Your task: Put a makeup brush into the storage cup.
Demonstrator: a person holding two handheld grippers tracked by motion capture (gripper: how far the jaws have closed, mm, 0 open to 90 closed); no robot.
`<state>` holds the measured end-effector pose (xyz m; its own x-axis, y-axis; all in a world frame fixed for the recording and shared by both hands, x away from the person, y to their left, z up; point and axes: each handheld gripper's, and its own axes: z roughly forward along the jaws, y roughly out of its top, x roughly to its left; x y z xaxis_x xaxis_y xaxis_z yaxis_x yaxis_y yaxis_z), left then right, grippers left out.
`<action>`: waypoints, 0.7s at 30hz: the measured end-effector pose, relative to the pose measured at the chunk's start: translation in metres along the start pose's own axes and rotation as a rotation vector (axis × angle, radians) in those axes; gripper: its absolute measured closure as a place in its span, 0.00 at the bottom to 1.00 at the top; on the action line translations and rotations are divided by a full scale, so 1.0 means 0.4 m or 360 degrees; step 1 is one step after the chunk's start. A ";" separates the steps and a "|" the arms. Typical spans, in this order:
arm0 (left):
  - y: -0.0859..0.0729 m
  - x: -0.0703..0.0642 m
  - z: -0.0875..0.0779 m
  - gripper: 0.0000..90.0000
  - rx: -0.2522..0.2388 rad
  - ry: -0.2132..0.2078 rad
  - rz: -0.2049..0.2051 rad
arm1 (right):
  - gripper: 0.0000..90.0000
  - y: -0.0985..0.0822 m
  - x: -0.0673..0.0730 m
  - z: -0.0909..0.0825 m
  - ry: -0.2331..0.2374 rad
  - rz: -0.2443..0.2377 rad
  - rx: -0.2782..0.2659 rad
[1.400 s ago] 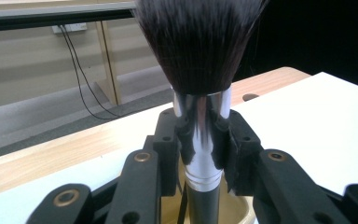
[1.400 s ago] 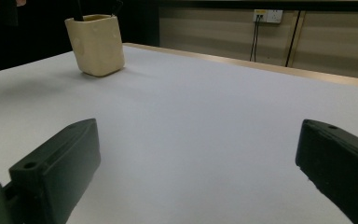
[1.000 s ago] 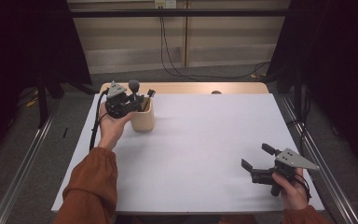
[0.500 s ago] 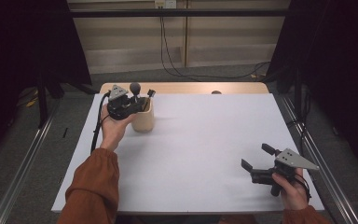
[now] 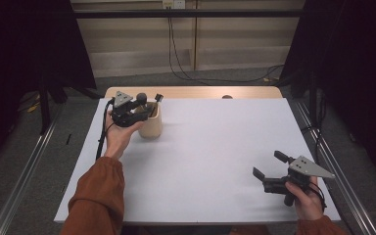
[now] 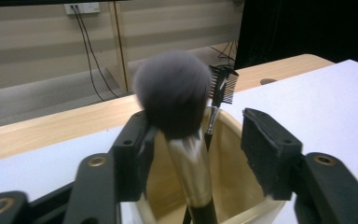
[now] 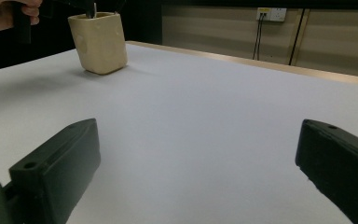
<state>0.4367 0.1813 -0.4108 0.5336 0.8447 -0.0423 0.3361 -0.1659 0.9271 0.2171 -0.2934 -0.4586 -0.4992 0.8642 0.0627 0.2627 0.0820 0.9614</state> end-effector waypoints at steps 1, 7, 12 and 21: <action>-0.001 0.002 -0.001 0.45 -0.0005 0.0001 -0.0013 | 0.00 0.000 0.000 0.000 0.0001 -0.0001 -0.0001; -0.003 0.014 -0.011 0.33 -0.0018 0.0006 -0.0035 | 0.00 0.000 0.000 0.000 0.0002 -0.0003 -0.0001; -0.004 0.017 -0.020 0.20 -0.0041 -0.0016 -0.0078 | 0.00 -0.001 -0.001 0.001 0.0006 -0.0006 -0.0002; -0.002 0.012 -0.029 0.05 -0.0069 -0.0053 -0.0094 | 0.00 -0.003 -0.012 0.009 0.0003 0.0018 -0.0005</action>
<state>0.4301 0.1913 -0.4075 0.5395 0.8349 -0.1092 0.3343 -0.0933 0.9378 0.2220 -0.2958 -0.4610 -0.4979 0.8641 0.0742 0.2658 0.0706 0.9614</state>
